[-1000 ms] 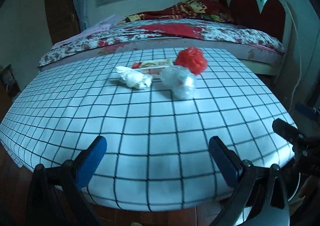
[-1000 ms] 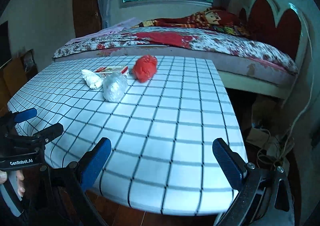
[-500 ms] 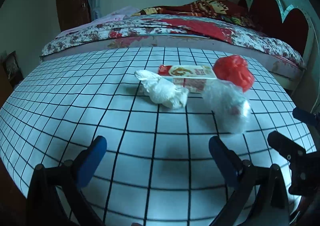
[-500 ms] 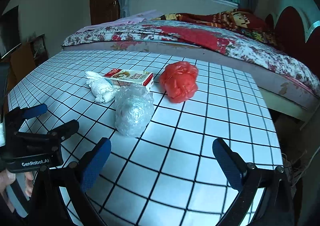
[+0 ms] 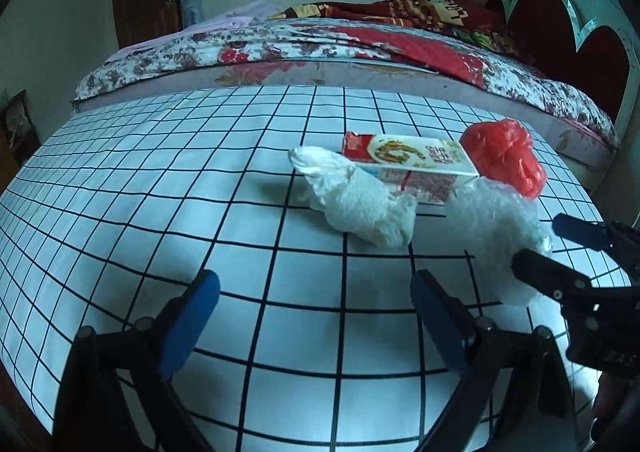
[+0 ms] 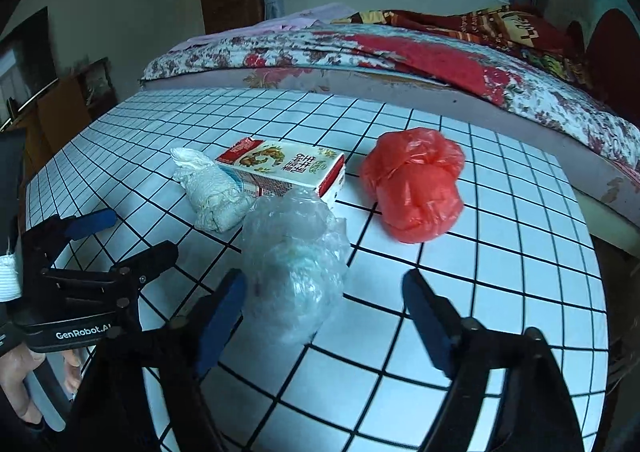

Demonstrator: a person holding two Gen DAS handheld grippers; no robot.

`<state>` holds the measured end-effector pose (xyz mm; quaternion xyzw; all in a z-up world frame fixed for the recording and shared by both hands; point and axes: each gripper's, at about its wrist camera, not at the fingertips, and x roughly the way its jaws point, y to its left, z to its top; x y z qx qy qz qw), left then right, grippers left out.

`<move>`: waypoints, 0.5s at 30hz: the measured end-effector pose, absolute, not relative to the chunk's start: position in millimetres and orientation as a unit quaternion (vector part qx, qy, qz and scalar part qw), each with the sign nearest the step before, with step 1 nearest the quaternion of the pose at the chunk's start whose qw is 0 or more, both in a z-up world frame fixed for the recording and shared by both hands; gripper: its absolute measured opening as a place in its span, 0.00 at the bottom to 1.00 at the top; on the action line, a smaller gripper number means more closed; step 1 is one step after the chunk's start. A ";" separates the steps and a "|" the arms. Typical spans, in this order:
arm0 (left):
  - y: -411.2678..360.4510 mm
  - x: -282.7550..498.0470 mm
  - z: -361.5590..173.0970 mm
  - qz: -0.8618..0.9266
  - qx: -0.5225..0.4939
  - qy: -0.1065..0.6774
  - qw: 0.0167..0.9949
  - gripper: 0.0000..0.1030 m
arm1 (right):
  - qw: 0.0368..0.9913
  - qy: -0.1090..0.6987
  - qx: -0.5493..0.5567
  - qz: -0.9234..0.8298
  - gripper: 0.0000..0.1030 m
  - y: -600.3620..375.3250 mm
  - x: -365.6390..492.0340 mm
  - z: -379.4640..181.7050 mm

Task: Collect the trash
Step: 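Grasp the white tissue with the left tool while the right tool grasps the clear plastic bag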

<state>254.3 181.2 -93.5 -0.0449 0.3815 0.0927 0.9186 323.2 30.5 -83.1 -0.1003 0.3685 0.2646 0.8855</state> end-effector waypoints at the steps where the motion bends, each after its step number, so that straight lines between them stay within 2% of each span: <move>1: 181.6 257.3 -93.4 0.091 -0.045 0.383 0.918 0.93 | 0.883 0.370 -0.104 0.269 0.70 34.3 325.4 -83.8; 3: 181.5 264.5 -92.0 0.085 -0.047 0.387 0.917 0.92 | 0.880 0.372 -0.113 0.273 0.57 39.8 329.5 -84.6; 5: 180.9 271.3 -89.9 0.079 -0.048 0.386 0.918 0.91 | 0.880 0.372 -0.117 0.271 0.51 42.0 334.7 -84.8; 9: 177.9 290.5 -87.1 0.065 -0.050 0.395 0.915 0.90 | 0.880 0.379 -0.113 0.262 0.48 39.4 347.5 -85.8; 15: 178.3 315.9 -96.7 0.057 -0.056 0.420 0.904 0.80 | 0.878 0.391 -0.104 0.257 0.48 36.8 363.2 -89.4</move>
